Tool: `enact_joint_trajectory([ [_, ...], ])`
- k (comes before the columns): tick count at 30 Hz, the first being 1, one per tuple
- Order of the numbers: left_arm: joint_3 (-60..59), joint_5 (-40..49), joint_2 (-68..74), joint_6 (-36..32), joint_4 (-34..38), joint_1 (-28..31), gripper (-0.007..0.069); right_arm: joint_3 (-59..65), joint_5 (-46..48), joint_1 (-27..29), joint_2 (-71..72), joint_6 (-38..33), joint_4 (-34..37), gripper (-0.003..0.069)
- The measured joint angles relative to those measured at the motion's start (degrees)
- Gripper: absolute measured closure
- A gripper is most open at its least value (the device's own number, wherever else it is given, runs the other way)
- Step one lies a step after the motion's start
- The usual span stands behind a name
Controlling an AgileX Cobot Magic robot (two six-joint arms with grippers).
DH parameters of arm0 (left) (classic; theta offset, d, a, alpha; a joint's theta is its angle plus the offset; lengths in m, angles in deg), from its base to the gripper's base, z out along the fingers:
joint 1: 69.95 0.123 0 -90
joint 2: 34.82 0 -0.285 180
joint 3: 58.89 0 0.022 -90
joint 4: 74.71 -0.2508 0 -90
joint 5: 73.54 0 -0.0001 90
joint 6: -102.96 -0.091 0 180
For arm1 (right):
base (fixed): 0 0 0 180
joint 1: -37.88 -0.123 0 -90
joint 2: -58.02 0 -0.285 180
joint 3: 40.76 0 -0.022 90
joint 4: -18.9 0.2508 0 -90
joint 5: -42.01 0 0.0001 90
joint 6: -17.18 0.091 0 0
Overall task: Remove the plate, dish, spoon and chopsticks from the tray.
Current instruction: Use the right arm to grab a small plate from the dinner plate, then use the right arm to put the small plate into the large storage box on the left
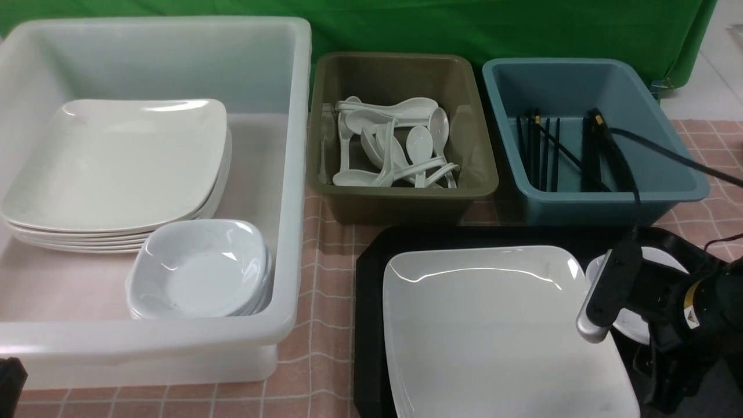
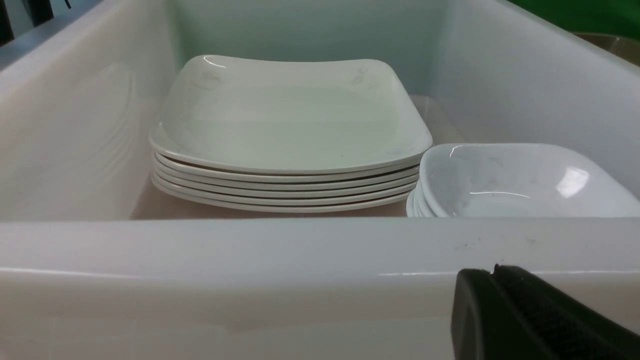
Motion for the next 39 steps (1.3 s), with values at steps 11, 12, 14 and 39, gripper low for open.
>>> enact_joint_trajectory([
  [11, 0.0, 0.0, 0.0, 0.0, 0.0, 0.0, 0.062, -0.37, -1.77, 0.0, -6.29, 0.11, -6.3, 0.0396],
  [12, 0.0, 0.0, 0.0, 0.0, 0.0, 0.0, 0.062, -0.78, -1.96, 0.0, -6.17, 0.5, -7.04, 0.0447],
  [14, 0.0, 0.0, 0.0, 0.0, 0.0, 0.0, 0.062, -1.25, -2.2, 0.0, -5.91, 1.47, -7.82, 0.0498],
  [39, 0.0, 0.0, 0.0, 0.0, 0.0, 0.0, 0.062, -22.79, 12.73, -5.99, 21.57, -21.69, 55.22, 0.0576],
])
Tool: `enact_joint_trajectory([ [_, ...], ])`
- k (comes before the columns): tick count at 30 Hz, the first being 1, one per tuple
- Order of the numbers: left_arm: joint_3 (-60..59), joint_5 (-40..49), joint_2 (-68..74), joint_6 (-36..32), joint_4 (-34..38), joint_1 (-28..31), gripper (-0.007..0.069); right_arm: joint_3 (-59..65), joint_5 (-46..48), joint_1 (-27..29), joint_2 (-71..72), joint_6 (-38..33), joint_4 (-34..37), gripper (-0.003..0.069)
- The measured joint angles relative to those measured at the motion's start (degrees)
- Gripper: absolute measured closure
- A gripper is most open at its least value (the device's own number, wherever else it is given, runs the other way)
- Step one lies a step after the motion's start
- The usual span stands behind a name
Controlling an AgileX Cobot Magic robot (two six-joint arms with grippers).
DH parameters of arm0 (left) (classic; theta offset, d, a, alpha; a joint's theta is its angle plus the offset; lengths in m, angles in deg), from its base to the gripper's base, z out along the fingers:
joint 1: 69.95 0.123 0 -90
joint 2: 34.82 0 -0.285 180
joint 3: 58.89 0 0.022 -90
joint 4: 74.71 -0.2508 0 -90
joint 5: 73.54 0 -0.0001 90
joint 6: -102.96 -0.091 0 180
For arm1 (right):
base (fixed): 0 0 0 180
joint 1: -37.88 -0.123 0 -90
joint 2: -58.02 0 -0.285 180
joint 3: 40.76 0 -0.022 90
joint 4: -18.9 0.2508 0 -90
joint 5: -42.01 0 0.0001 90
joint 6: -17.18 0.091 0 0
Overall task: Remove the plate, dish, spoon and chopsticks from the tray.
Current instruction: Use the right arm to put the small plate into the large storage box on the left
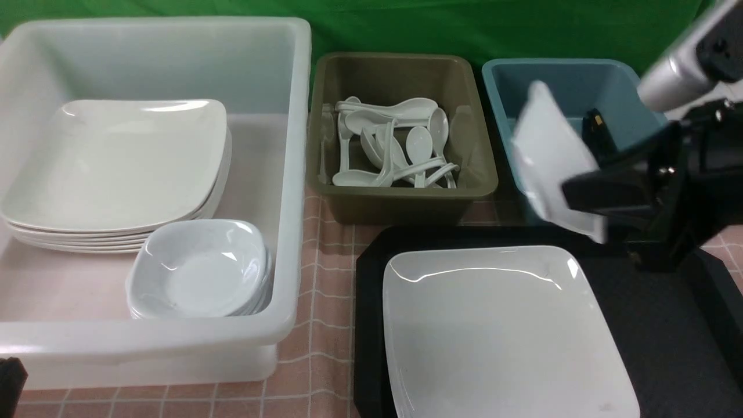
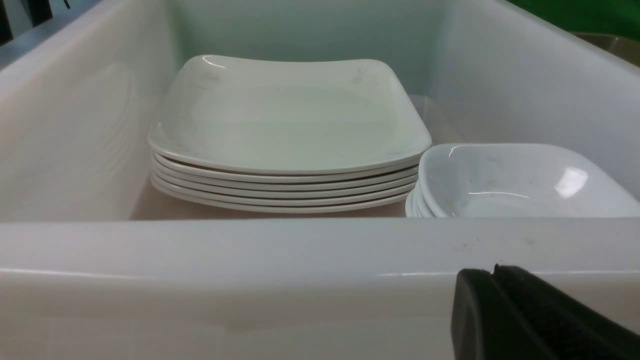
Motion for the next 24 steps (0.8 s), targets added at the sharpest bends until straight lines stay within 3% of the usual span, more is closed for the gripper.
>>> enact_joint_trajectory([
  [2, 0.0, 0.0, 0.0, -0.06, 0.0, 0.0, 0.062, -4.4, 0.16, -5.73, -3.34, -6.32, 7.35, 0.0576],
  [4, 0.0, 0.0, 0.0, -0.06, 0.0, 0.0, 0.062, -8.12, 0.16, -11.19, -7.46, -8.56, 8.8, 0.0576],
  [10, 0.0, 0.0, 0.0, 0.0, 0.0, 0.0, 0.062, -22.85, -0.53, -24.09, -25.59, -13.92, 4.35, 0.0576],
  [19, 0.0, 0.0, 0.0, 0.0, 0.0, 0.0, 0.062, -37.46, -0.74, -29.57, -46.7, -12.12, -12.92, 0.0573],
  [22, 0.0, 0.0, 0.0, 0.0, 0.0, 0.0, 0.062, -38.09, -0.74, -29.57, -49.59, -9.86, -16.79, 0.0536],
  [24, 0.0, 0.0, 0.0, 0.0, 0.0, 0.0, 0.062, -38.21, -0.83, -29.62, -50.13, -8.93, -18.44, 0.047],
])
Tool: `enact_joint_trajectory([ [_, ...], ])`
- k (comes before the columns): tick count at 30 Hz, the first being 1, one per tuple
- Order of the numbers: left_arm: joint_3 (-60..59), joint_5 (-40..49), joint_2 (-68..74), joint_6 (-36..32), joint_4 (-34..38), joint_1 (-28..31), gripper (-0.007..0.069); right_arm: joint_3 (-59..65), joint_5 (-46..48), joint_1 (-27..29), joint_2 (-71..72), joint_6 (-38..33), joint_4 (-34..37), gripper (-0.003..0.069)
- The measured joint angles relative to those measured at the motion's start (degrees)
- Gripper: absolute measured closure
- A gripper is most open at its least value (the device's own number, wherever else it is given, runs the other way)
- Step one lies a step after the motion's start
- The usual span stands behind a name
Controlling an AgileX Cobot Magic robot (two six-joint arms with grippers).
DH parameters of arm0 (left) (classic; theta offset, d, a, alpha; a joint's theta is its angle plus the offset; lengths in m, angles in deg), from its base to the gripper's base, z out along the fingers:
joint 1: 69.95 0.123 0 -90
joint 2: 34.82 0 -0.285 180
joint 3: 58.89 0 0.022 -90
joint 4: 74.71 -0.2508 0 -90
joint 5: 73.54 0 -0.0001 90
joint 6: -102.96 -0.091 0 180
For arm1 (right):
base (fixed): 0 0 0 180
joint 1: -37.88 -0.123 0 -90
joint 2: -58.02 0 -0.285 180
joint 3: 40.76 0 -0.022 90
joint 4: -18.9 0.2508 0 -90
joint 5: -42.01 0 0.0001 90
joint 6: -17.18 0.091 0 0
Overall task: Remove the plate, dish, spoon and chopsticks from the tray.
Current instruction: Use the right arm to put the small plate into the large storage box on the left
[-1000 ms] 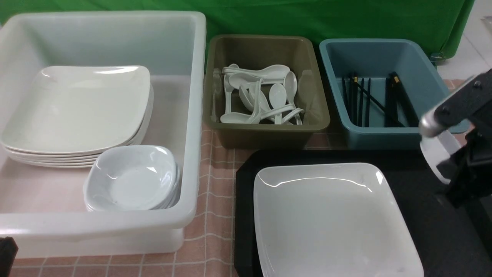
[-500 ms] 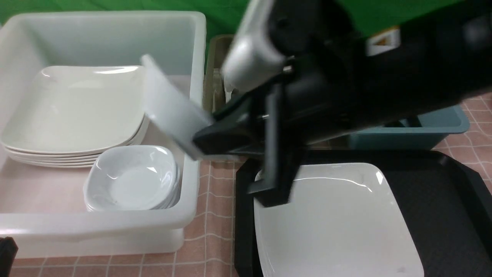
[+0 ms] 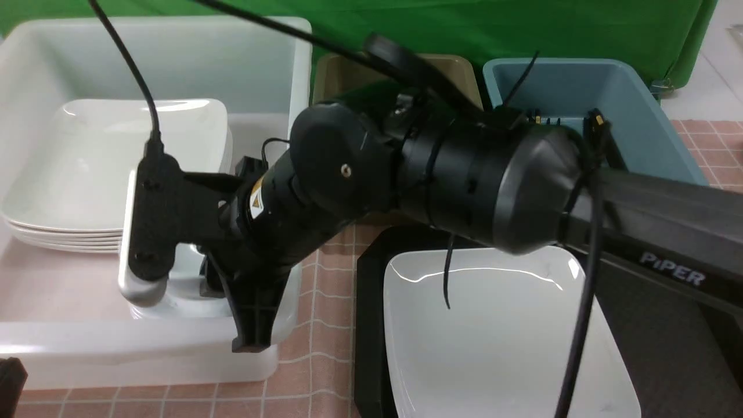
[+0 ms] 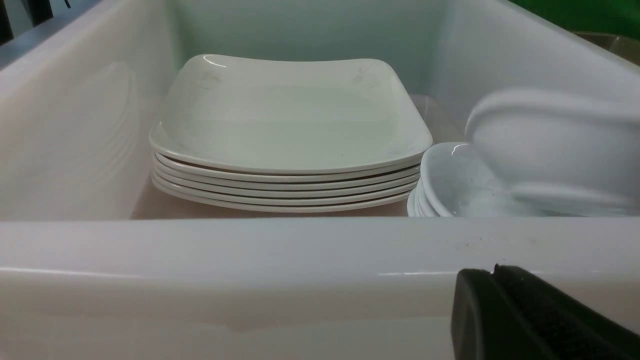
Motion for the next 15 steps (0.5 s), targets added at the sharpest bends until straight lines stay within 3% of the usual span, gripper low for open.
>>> enact_joint_trajectory([
  [2, 0.0, 0.0, 0.0, 0.0, 0.0, 0.0, 0.062, -0.13, 0.0, 0.04, 0.08, 1.77, -0.85, 0.0358],
  [4, 0.0, 0.0, 0.0, 0.0, 0.0, 0.0, 0.062, -0.14, -0.06, 0.04, 0.42, 2.73, -1.06, 0.0306],
  [5, 0.0, 0.0, 0.0, 0.0, 0.0, 0.0, 0.062, -0.14, 0.3, 0.04, 1.03, 3.86, -1.32, 0.0232],
  [7, 0.0, 0.0, 0.0, 0.0, 0.0, 0.0, 0.062, -0.14, 1.54, 0.04, 2.23, 4.96, -1.32, 0.0173],
  [11, 0.0, 0.0, 0.0, 0.0, 0.0, 0.0, 0.062, -0.14, 7.67, 0.04, 7.42, 8.56, -1.71, 0.0134],
  [15, 0.0, 0.0, 0.0, 0.0, 0.0, 0.0, 0.062, -0.19, 16.72, 0.04, 13.7, 15.74, -3.57, 0.0161],
])
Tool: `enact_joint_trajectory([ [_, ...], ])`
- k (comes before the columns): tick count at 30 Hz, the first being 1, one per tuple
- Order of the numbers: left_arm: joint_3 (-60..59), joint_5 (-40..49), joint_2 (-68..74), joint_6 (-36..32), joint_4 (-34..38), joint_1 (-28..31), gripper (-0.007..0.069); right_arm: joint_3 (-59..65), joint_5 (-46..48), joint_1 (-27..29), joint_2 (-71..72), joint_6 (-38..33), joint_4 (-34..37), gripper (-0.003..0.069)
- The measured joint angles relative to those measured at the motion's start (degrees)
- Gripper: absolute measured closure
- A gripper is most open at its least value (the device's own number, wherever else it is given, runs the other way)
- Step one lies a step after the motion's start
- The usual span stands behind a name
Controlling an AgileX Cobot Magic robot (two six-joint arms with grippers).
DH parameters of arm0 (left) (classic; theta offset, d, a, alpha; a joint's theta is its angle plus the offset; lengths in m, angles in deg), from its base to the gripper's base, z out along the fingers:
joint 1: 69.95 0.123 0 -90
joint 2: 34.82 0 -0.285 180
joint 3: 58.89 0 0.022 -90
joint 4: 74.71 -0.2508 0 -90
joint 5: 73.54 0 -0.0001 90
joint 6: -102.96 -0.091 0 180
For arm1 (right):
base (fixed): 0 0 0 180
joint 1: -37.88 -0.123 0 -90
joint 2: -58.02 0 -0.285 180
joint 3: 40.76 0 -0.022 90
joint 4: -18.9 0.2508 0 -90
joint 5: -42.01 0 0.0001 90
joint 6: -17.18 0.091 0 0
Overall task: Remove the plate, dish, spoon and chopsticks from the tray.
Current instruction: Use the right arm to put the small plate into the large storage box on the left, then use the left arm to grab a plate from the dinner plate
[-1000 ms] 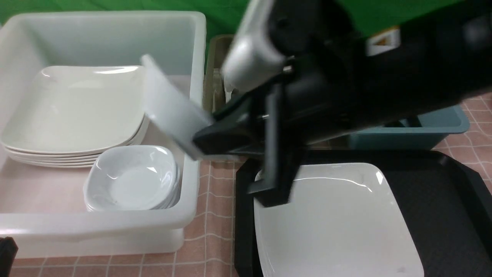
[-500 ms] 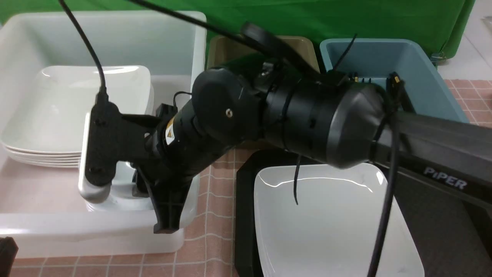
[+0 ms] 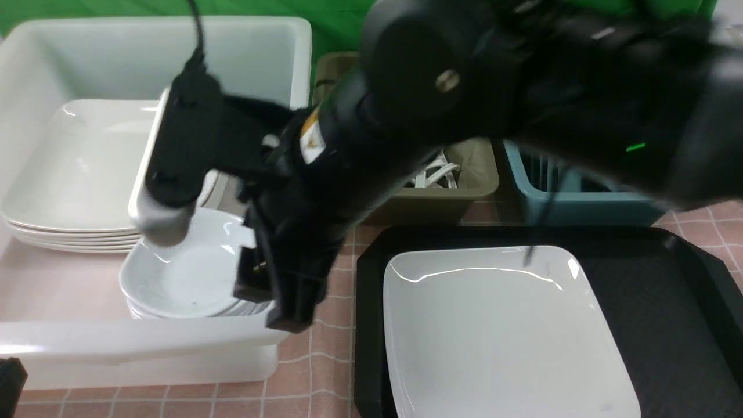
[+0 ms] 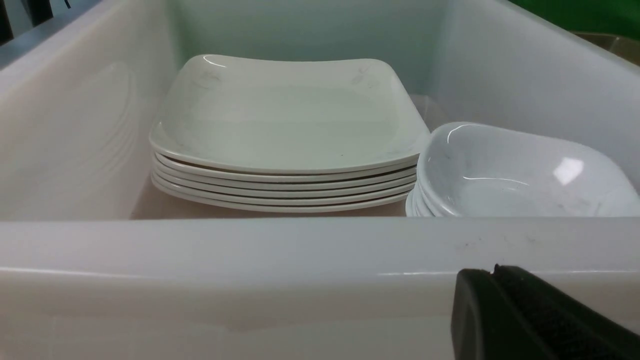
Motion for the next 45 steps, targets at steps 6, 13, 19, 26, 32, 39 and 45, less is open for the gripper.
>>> enact_joint_trajectory([
  [6, 0.0, 0.06, 0.0, 0.0, 0.0, 0.0, 0.062, 0.73, 12.95, 0.29, 10.93, 14.52, -13.19, 0.0525],
  [13, 0.0, 0.05, 0.0, 0.0, 0.0, 0.0, 0.062, 10.3, 13.0, 9.21, 28.45, 26.58, -18.16, 0.0629],
  [19, 0.0, 0.05, 0.0, -0.05, 0.0, 0.0, 0.062, 27.16, 13.0, 19.49, 42.91, 32.94, -18.72, 0.0629],
  [26, 0.0, 0.05, 0.0, 0.0, 0.0, 0.0, 0.062, 56.22, 5.24, 26.77, 62.45, 38.02, -11.56, 0.0629],
  [32, 0.0, 0.0, 0.0, 0.0, -1.57, 0.0, 0.062, 67.93, -5.5, 27.01, 72.89, 40.52, -9.67, 0.0629],
  [39, 0.0, -4.48, 0.0, 15.96, 26.13, -0.04, 0.062, 68.64, -9.13, 27.01, 78.33, 39.98, -9.61, 0.0629],
  [45, 0.0, -12.22, 0.0, 22.34, 43.97, -0.04, 0.062, 68.64, -9.72, 27.01, 78.61, 39.7, -9.49, 0.0629],
])
